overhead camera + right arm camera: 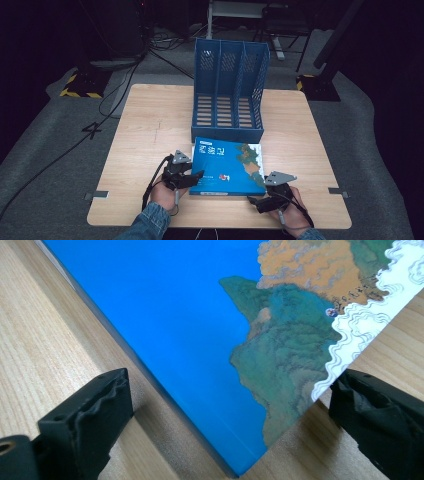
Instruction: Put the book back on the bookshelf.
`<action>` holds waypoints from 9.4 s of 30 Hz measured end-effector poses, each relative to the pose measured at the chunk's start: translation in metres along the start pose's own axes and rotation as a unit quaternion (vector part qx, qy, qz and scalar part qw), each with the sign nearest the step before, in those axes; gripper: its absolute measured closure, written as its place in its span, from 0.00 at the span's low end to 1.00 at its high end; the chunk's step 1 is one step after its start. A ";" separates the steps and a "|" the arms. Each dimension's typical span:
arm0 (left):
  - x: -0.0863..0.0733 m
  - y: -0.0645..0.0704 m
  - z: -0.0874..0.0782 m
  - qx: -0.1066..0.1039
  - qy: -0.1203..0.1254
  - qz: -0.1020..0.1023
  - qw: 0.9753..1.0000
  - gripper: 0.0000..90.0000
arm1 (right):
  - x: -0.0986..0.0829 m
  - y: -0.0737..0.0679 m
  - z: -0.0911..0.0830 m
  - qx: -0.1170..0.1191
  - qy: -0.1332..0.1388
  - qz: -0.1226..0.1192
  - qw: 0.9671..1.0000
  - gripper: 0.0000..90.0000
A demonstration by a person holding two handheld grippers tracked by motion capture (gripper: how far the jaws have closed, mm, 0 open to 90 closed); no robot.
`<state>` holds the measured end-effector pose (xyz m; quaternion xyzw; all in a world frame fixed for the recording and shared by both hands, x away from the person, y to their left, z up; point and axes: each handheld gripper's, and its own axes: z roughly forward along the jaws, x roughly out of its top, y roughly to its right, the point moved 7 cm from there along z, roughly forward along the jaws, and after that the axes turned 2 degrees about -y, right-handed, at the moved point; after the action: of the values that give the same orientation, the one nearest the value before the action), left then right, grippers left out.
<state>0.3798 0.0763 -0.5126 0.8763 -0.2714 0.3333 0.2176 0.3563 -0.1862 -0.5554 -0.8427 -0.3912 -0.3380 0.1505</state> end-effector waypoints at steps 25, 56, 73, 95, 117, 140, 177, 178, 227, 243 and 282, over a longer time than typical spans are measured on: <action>0.025 0.000 0.003 -0.027 0.055 0.029 0.998 0.56 | -0.001 0.000 0.000 -0.005 0.004 0.003 1.000 0.03; 0.045 0.016 -0.016 -0.042 0.029 0.035 0.998 0.96 | 0.005 -0.005 -0.034 -0.038 0.006 -0.022 0.999 0.29; 0.082 0.041 -0.030 -0.034 0.032 0.073 0.996 0.96 | 0.039 -0.026 -0.026 -0.047 0.031 -0.066 0.996 0.25; 0.100 0.052 -0.021 -0.040 0.032 0.078 0.996 0.96 | 0.052 -0.021 0.008 -0.191 0.059 -0.110 0.974 0.22; 0.095 0.032 -0.009 -0.030 0.015 0.045 0.998 0.96 | 0.073 -0.014 0.041 -0.227 0.092 -0.183 0.952 0.15; 0.093 0.017 -0.009 -0.041 0.031 0.010 0.999 0.93 | 0.083 -0.030 0.032 -0.275 0.055 -0.278 0.919 0.55; 0.022 -0.057 -0.033 0.003 0.054 -0.065 0.996 0.67 | 0.128 -0.024 -0.063 -0.117 0.154 -0.071 0.979 0.70; 0.019 -0.058 -0.032 0.006 0.049 -0.062 0.997 0.67 | 0.130 -0.025 -0.066 -0.115 0.159 -0.067 0.978 0.70; -0.017 -0.086 0.014 0.102 -0.008 0.025 0.994 0.48 | 0.218 0.043 -0.142 -0.189 0.287 0.032 0.939 0.69; -0.015 -0.087 0.016 0.100 -0.006 0.022 0.995 0.48 | 0.240 0.083 -0.132 -0.204 0.293 0.068 0.932 0.69; -0.015 -0.086 0.016 0.099 -0.009 0.030 0.995 0.48 | 0.258 0.148 -0.084 -0.225 0.263 0.170 0.923 0.69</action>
<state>0.4313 0.1378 -0.5515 0.8880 -0.2650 0.3571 0.1174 0.5510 -0.1814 -0.3154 -0.7891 -0.1024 -0.5957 0.1093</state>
